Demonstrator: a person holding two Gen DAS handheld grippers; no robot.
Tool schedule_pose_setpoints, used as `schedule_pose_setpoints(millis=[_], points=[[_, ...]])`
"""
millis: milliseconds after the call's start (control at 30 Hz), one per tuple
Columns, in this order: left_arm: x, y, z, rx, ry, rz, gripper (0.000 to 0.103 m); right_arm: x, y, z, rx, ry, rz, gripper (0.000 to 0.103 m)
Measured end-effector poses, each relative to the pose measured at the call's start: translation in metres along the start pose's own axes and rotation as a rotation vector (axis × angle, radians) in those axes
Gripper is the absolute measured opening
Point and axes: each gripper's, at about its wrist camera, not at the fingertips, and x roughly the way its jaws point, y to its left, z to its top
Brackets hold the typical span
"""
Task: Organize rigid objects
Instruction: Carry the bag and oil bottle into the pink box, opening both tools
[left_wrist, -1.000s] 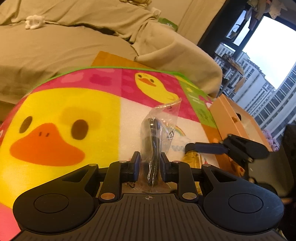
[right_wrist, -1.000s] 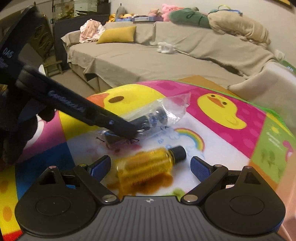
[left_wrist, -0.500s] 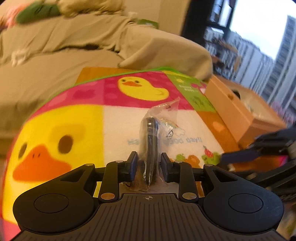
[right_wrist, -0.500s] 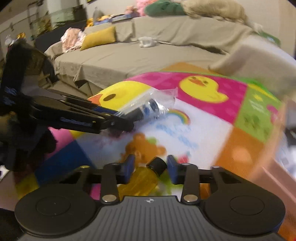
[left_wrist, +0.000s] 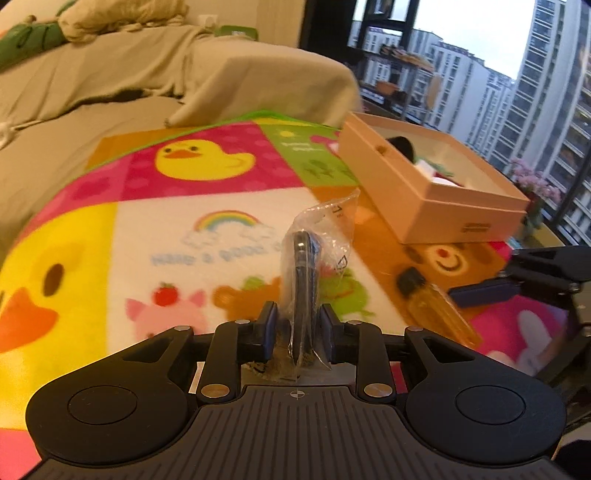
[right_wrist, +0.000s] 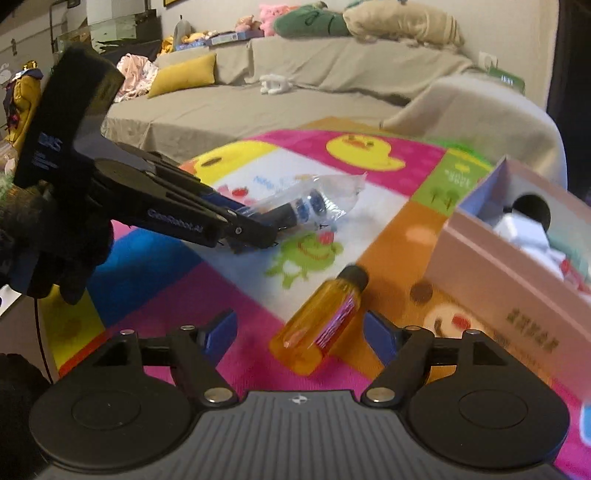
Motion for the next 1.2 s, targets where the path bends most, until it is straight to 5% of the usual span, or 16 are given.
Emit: schedule_pose_setpoints(millis=[200,367,467,667,767,1067,1200], points=[[0.003,-0.003,0.000,-0.002,0.001,-0.015,0.028,-0.001,-0.004,-0.009,0.009,0.007,-0.076,0.076],[0.002,-0.003,-0.001,-0.015,-0.002,-0.018,0.028,-0.009,-0.017,-0.014,-0.088,0.000,-0.355,0.076],[0.003,-0.004,0.000,-0.029,-0.006,-0.030,0.028,-0.012,-0.036,-0.014,-0.008,0.023,-0.497,0.076],[0.006,-0.009,0.001,-0.048,-0.013,-0.037,0.028,-0.015,-0.066,-0.013,0.392,0.023,-0.271,0.077],[0.006,-0.010,0.000,-0.058,-0.023,-0.031,0.028,-0.004,-0.059,-0.006,0.506,-0.019,-0.296,0.085],[0.004,-0.009,-0.006,-0.080,-0.064,-0.027,0.029,0.036,-0.041,0.024,0.450,-0.012,-0.401,0.080],[0.007,-0.019,-0.005,-0.021,-0.066,0.006,0.028,0.027,-0.047,0.022,0.432,-0.013,-0.355,0.080]])
